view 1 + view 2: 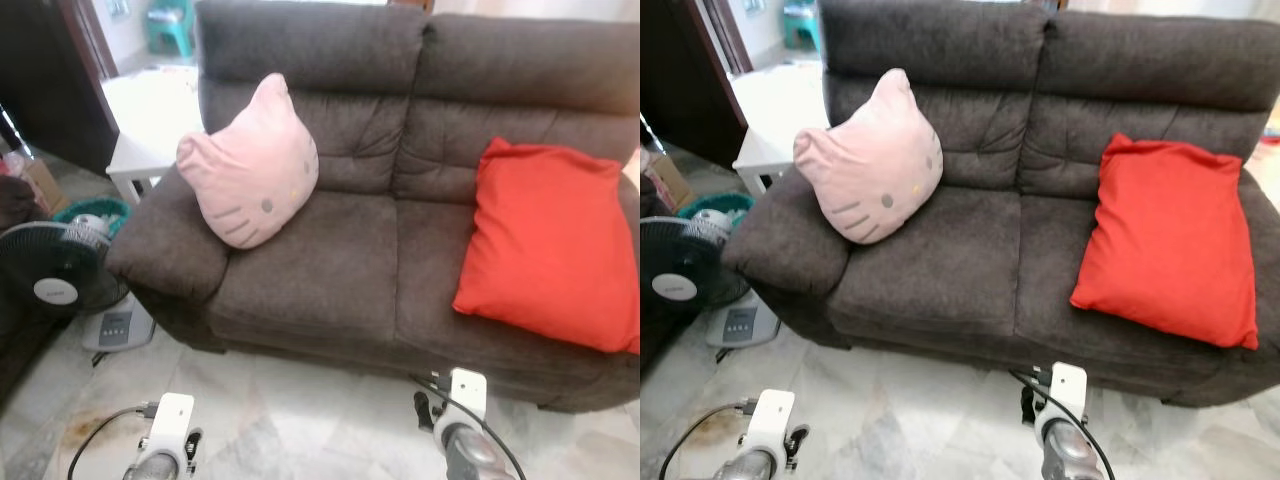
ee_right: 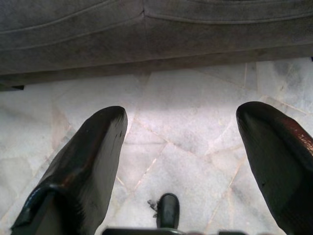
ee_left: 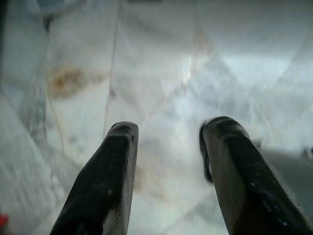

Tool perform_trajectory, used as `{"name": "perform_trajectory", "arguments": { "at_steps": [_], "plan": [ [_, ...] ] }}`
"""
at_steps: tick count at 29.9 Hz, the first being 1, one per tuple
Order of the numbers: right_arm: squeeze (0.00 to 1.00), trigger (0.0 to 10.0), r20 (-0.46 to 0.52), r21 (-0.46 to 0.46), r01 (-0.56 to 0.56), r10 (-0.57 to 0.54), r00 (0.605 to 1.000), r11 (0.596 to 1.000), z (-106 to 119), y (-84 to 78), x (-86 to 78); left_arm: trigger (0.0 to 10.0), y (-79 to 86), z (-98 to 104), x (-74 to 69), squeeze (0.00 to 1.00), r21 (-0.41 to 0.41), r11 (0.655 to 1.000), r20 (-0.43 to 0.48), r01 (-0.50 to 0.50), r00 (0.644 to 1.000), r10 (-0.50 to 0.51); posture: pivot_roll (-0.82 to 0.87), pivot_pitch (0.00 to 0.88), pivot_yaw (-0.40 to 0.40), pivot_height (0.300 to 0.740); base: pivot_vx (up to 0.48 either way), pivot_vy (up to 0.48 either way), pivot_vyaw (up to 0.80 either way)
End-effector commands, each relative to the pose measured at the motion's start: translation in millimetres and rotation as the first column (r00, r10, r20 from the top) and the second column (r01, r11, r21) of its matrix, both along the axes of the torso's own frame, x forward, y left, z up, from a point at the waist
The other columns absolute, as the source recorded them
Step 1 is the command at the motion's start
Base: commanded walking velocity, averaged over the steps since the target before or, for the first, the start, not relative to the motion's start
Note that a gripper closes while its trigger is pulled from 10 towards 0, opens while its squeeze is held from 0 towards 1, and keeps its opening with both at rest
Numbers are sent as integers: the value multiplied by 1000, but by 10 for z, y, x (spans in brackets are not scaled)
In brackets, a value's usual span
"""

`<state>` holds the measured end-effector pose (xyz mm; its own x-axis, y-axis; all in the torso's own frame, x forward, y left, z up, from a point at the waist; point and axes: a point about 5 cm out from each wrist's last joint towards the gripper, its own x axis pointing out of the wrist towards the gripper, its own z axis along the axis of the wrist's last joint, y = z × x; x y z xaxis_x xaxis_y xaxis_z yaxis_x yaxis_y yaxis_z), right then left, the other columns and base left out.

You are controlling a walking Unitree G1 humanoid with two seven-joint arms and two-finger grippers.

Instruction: Move the pillow to the sofa from floor

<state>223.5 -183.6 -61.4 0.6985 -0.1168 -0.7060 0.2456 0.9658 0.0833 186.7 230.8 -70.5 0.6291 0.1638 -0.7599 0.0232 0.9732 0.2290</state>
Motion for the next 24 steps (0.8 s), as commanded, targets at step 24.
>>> {"name": "perform_trajectory", "arguments": {
  "at_steps": [24],
  "plan": [
    [0, 10000, -42, 0, -27, 27, 999, 1000, -19, 27, -8, 10000, -26, -22, 6, 0, 80, 991, -25, 106, 994, -105, 194, 16, -30, 740, 0, -29, -786]
  ]
}}
